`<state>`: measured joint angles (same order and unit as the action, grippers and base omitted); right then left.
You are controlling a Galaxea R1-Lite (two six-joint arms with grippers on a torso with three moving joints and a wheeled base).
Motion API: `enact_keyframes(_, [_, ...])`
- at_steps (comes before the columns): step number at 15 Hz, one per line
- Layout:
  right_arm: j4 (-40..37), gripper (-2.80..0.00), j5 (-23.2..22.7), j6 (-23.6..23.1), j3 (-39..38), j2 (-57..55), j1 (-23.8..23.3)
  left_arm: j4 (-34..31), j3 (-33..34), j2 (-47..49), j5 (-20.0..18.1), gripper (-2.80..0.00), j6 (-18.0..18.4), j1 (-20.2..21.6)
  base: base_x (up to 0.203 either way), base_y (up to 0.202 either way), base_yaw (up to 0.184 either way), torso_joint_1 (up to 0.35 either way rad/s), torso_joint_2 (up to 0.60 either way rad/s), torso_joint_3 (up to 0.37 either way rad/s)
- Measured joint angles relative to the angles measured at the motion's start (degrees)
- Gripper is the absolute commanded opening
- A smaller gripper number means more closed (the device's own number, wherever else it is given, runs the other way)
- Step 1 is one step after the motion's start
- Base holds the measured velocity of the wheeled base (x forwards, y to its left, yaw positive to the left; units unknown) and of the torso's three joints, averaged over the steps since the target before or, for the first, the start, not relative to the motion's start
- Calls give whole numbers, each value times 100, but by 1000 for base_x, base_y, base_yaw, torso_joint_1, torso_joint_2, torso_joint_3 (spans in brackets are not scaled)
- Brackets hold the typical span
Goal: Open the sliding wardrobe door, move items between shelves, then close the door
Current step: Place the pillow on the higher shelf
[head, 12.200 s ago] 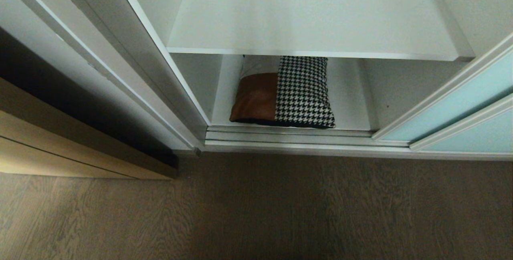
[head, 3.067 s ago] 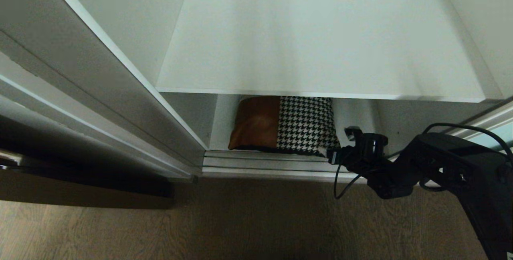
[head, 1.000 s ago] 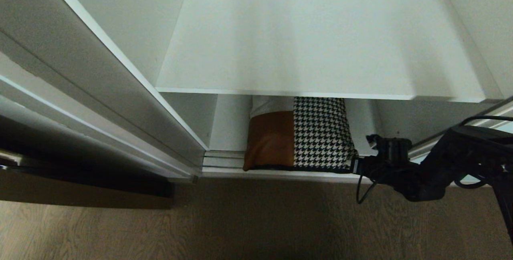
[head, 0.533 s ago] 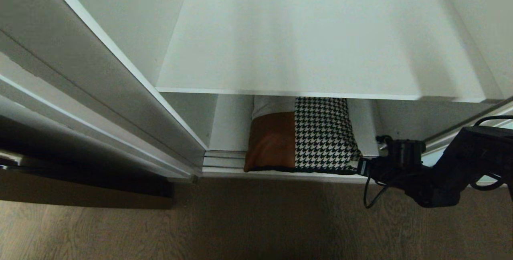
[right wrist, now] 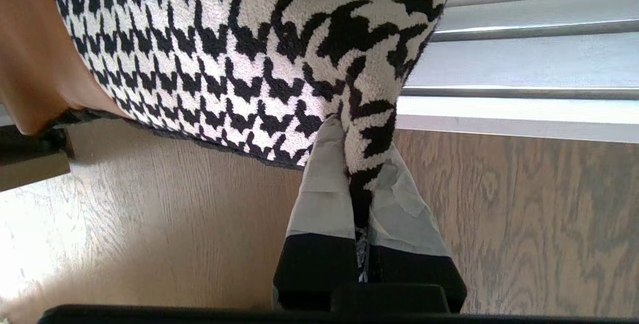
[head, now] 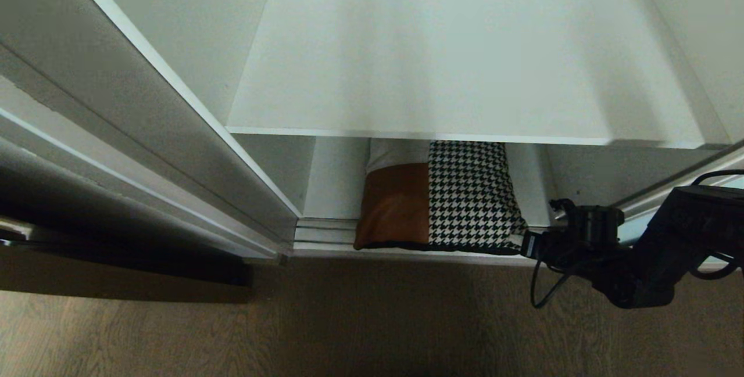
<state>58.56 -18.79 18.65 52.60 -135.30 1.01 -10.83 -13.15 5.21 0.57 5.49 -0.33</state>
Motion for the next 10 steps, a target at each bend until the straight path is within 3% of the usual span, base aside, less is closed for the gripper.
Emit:
enact_keyframes(2, [75, -280, -5, 4, -66, 34, -8, -350, -422, 577, -129, -280, -167, -13, 0, 0, 0, 0, 0, 0])
enact_keyframes(6, [116, -280, -150, 6, -108, 60, -72, -617, -1341, 2542, -988, -280, -1189, -41, 0, 0, 0, 0, 0, 0])
enact_keyframes(10, [116, -280, -155, 15, -32, 38, -79, 112, -1942, 5013, -1691, -280, -1833, -49, 0, 0, 0, 0, 0, 0])
